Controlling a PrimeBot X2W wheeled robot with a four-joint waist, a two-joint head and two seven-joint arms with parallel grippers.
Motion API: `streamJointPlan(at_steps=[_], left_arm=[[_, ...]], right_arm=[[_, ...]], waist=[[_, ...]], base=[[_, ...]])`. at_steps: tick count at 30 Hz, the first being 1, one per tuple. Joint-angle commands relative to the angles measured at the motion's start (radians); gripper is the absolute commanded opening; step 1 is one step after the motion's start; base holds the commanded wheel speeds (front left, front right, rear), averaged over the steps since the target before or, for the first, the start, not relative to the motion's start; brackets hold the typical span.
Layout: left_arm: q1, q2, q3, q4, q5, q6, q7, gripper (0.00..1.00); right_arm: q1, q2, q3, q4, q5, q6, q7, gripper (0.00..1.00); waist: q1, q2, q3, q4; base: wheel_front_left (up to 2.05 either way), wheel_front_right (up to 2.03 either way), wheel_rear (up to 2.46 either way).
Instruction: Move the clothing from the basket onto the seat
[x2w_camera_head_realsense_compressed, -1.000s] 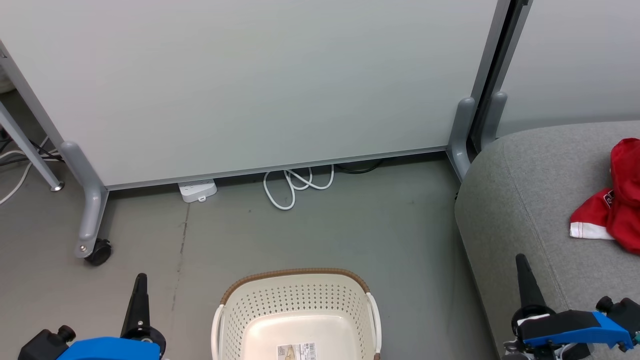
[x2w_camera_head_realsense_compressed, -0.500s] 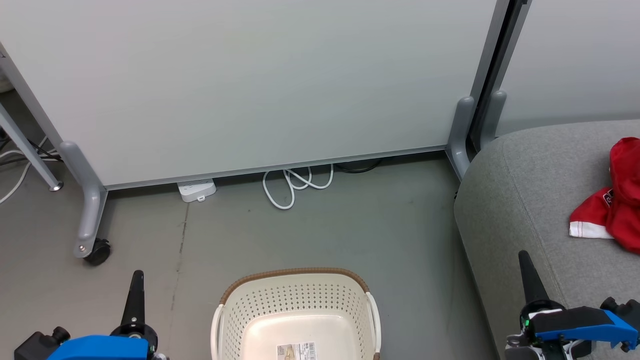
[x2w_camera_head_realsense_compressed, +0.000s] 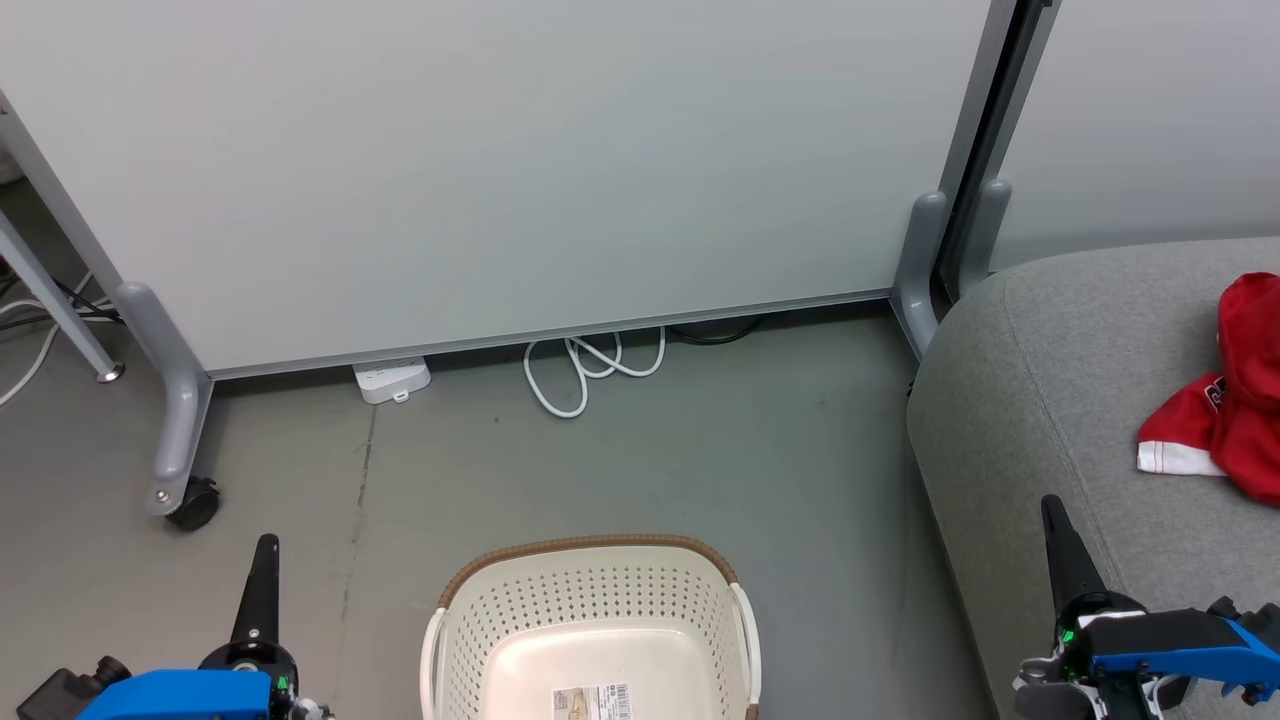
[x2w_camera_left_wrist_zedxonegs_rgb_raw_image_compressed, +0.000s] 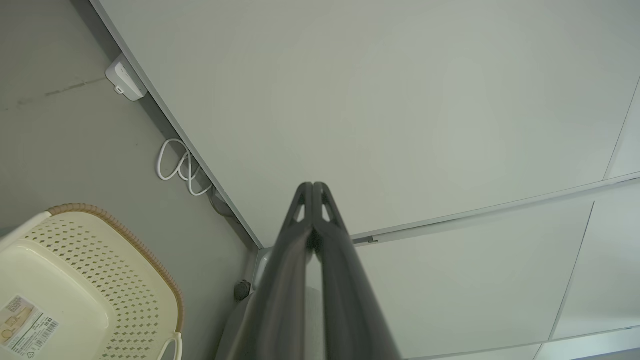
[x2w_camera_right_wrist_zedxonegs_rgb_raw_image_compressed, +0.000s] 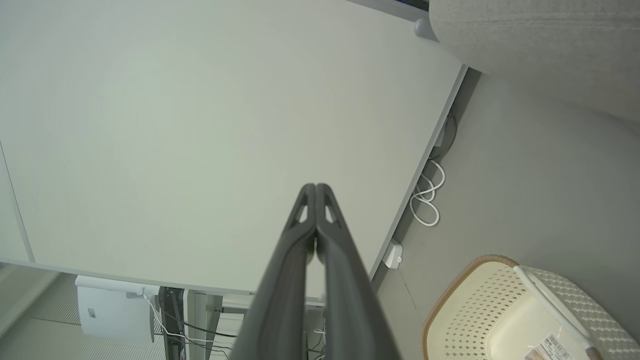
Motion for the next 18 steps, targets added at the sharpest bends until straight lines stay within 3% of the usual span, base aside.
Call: streamJointPlan(at_steps=[1, 18], left_arm=[[-0.023, 0.007, 0.007, -0.011, -0.03, -0.003, 0.007, 0.0], [-0.025, 0.007, 0.023, -0.018, -0.161, -0.006, 0.042, 0.0]], right_arm=[[-0.023, 0.002, -0.005, -0.01, 0.033, 0.0, 0.009, 0.0], [-0.028, 0.004, -0.019, -0.013, 0.176, -0.001, 0.044, 0.0]], waist=[[0.0, 0.0, 0.0, 0.0], [0.0, 0.0, 0.003, -0.003]], base=[[0.0, 0.0, 0.0], [0.0, 0.0, 0.0]])
